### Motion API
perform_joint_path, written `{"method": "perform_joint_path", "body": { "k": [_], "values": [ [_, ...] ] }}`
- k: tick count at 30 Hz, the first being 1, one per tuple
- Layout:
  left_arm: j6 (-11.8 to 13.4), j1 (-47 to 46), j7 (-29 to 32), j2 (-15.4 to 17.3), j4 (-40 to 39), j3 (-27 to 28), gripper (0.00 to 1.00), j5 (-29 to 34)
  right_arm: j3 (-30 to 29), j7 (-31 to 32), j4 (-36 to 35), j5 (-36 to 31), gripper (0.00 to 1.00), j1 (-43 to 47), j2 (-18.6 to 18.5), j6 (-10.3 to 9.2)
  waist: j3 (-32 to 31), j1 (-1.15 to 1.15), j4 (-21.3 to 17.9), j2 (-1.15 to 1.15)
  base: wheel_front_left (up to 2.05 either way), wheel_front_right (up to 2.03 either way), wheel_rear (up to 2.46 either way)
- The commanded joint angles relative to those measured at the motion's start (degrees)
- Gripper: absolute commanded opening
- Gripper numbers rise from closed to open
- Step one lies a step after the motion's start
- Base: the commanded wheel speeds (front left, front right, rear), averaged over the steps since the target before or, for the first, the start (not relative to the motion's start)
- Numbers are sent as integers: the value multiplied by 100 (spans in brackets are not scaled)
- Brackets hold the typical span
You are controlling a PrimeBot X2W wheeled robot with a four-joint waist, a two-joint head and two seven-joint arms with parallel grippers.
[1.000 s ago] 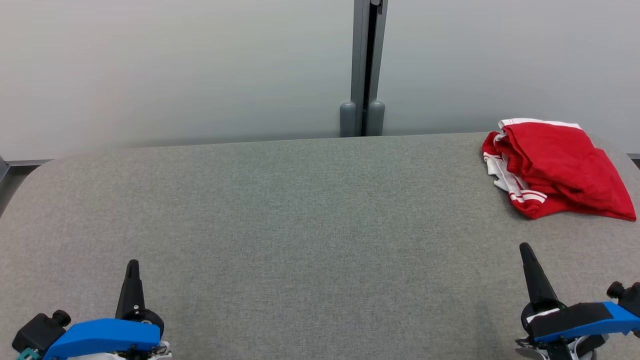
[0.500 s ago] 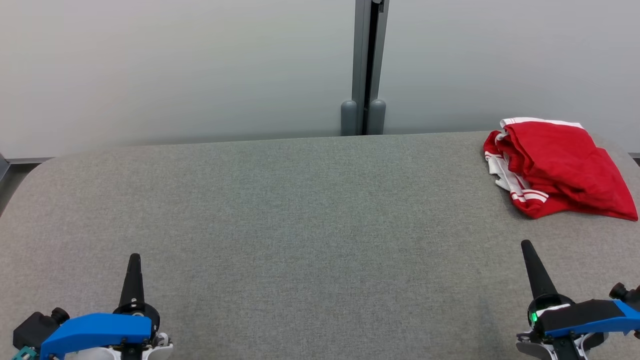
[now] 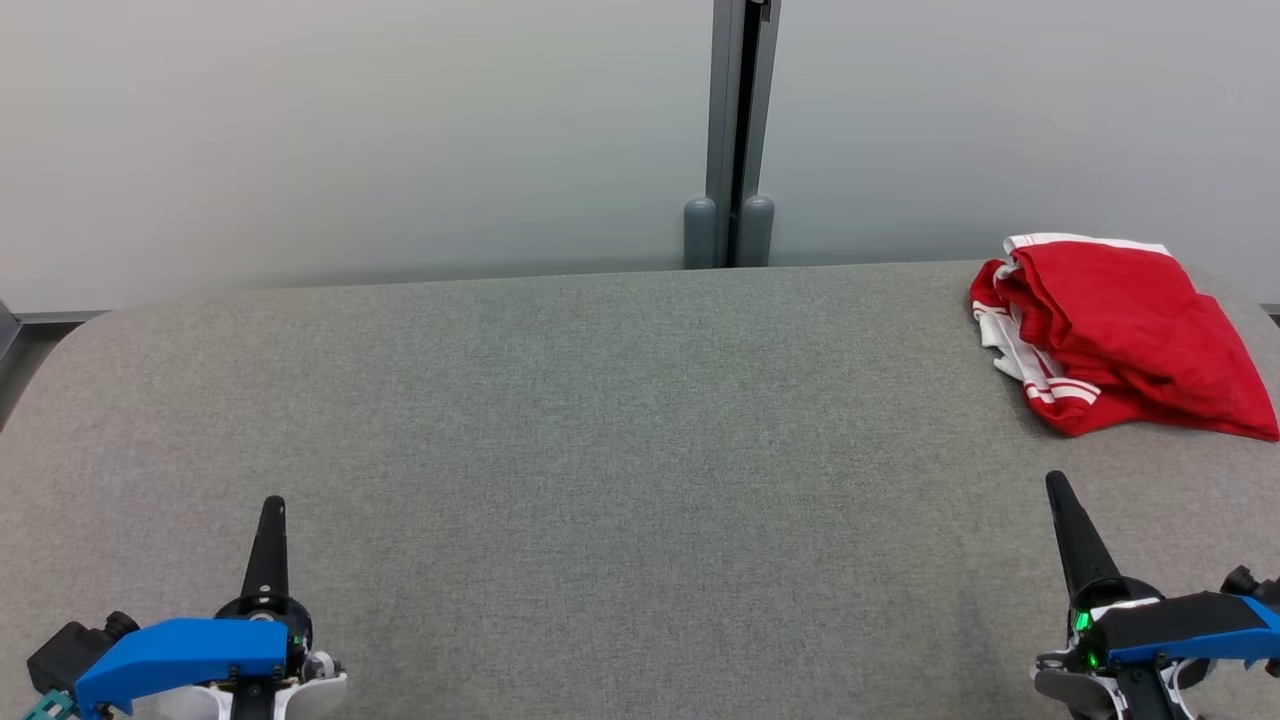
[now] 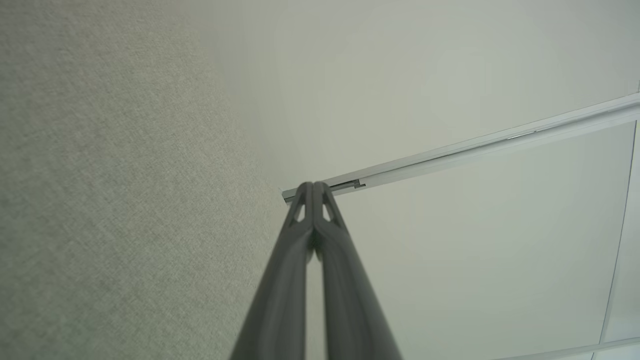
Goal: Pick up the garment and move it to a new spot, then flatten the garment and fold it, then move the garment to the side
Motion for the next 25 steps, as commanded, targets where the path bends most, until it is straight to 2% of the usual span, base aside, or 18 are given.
{"method": "perform_joint_path", "body": {
  "k": [1,25],
  "values": [
    [-49,-136,37,18,-55,47,0,-105,-18,15,-10,108,0,-104,-23,2,1,0,1,0,0,0,0],
    [-78,-237,307,-40,-67,110,0,-1172,-68,174,85,1250,0,-177,-26,2,42,0,25,0,0,0,0]
  ]
}}
